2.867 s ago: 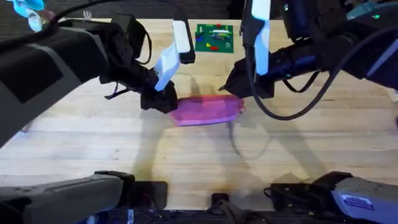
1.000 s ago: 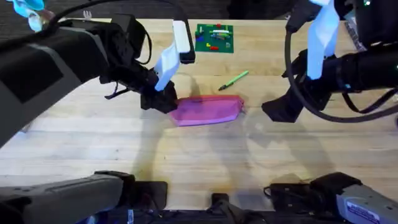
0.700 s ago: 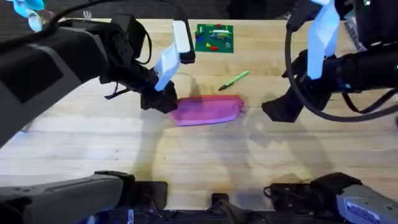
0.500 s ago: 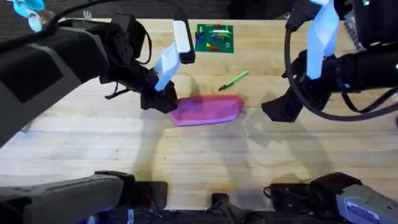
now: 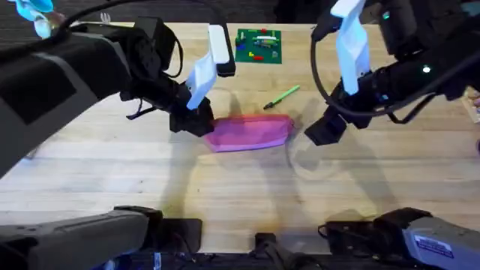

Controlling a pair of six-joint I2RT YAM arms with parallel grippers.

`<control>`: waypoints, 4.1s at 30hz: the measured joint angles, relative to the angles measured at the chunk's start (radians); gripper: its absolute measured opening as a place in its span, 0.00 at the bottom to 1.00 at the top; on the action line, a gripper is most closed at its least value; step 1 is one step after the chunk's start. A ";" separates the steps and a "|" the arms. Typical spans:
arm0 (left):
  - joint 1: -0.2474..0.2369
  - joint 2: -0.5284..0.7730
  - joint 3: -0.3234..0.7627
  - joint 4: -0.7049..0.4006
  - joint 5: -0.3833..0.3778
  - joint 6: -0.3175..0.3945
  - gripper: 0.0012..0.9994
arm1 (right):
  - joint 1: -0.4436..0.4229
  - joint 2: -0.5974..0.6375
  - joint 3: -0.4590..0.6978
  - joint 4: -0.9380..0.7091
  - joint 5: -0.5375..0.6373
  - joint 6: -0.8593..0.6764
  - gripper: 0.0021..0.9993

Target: Unzip the bag, pick up the pens from the table one at a time and place them inside, then zip the bag closed.

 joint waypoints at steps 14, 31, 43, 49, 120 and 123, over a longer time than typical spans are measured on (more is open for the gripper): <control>0.000 0.000 0.000 0.000 0.000 0.000 0.04 | 0.000 0.153 0.000 0.052 -0.079 -0.066 1.00; 0.000 0.000 0.000 0.000 0.000 0.000 0.04 | 0.000 0.337 0.000 0.151 -0.171 -0.122 1.00; 0.000 0.000 0.000 0.000 0.000 0.000 0.04 | 0.000 0.369 0.000 0.153 -0.198 -0.134 0.62; 0.000 0.000 0.000 0.001 0.000 0.000 0.04 | 0.000 0.369 0.000 0.150 -0.203 -0.137 0.21; 0.003 0.000 0.000 -0.001 -0.025 0.000 0.04 | 0.394 0.232 0.000 0.559 -0.117 -0.043 0.03; 0.006 0.000 0.000 -0.003 -0.028 0.000 0.04 | 0.413 0.232 0.000 0.566 -0.107 -0.038 0.03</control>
